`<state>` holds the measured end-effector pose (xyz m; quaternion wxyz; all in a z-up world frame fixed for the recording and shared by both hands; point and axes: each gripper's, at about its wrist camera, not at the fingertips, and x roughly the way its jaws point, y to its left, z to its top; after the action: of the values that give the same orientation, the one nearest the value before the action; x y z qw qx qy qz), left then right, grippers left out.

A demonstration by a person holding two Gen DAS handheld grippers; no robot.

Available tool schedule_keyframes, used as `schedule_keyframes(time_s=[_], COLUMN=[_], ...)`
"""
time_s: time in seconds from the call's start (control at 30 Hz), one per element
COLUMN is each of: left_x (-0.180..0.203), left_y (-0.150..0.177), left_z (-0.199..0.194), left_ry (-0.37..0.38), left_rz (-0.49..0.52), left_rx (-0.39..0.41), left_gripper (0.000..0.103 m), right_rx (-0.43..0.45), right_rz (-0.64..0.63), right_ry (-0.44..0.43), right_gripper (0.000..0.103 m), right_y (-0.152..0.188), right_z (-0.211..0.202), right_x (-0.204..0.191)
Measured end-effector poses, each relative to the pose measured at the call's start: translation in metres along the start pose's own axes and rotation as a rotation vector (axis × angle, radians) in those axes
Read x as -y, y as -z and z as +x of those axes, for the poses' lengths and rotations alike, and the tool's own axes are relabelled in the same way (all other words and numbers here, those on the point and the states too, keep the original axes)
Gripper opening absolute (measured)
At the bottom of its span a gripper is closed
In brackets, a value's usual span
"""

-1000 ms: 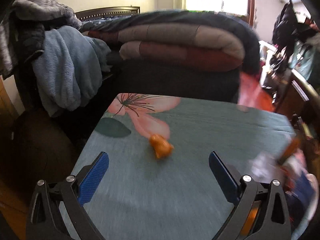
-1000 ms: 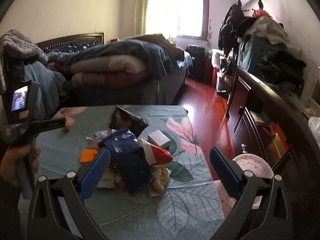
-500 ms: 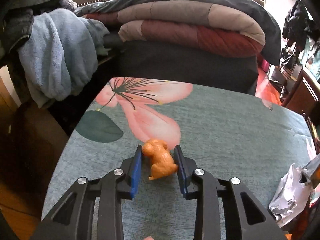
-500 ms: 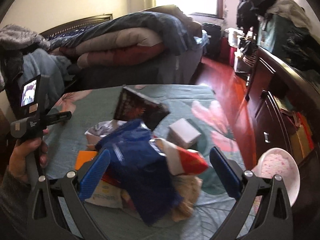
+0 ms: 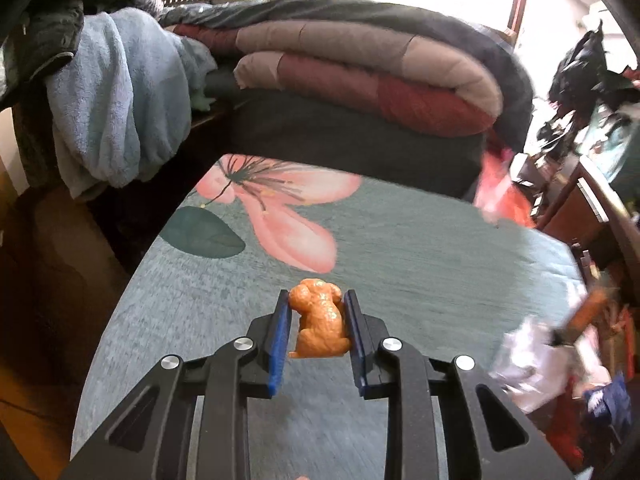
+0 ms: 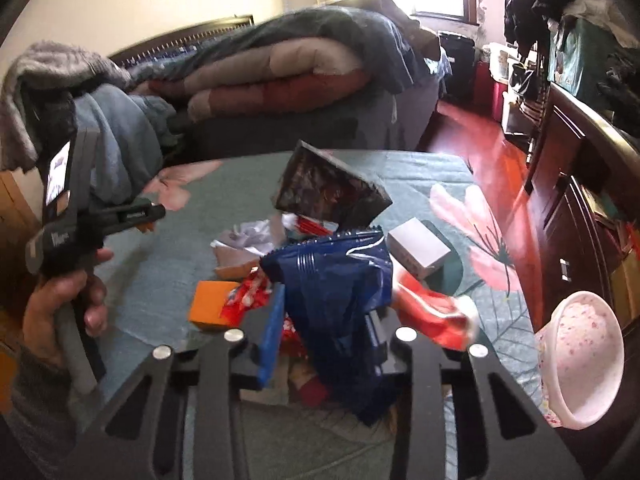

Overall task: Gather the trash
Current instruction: 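Carry both items over the pink basket and open both tools to drop them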

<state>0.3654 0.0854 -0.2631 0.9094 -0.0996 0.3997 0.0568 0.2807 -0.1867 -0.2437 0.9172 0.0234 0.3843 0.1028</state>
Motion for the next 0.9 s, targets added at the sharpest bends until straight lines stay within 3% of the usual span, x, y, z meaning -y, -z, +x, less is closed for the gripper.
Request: schedule_keyframes(time_s=[0.27, 0.47, 0.67, 0.9], left_x=[0.01, 0.025, 0.065, 0.145], left_y=[0.027, 0.053, 0.074, 0.087], left_z=[-0.083, -0.12, -0.146, -0.154], left_ry=[0.166, 0.23, 0.302, 0.436], left_rz=[0.02, 0.055, 0.118, 0.243], left_rx=[0.127, 0.14, 0.147, 0.123], left_gripper=[0.027, 0.027, 0.027, 0.027], right_rx=[0.032, 0.042, 0.052, 0.099], right_rz=[0.044, 0.043, 0.067, 0.132], right_ry=[-0.109, -0.139, -0.12, 0.004], right_gripper=[0.034, 0.034, 0.034, 0.034], right_y=[0.013, 0.03, 0.045, 0.057], right_z=[-0.054, -0.089, -0.114, -0.142], right_x=[0.013, 0.022, 0.043, 0.095])
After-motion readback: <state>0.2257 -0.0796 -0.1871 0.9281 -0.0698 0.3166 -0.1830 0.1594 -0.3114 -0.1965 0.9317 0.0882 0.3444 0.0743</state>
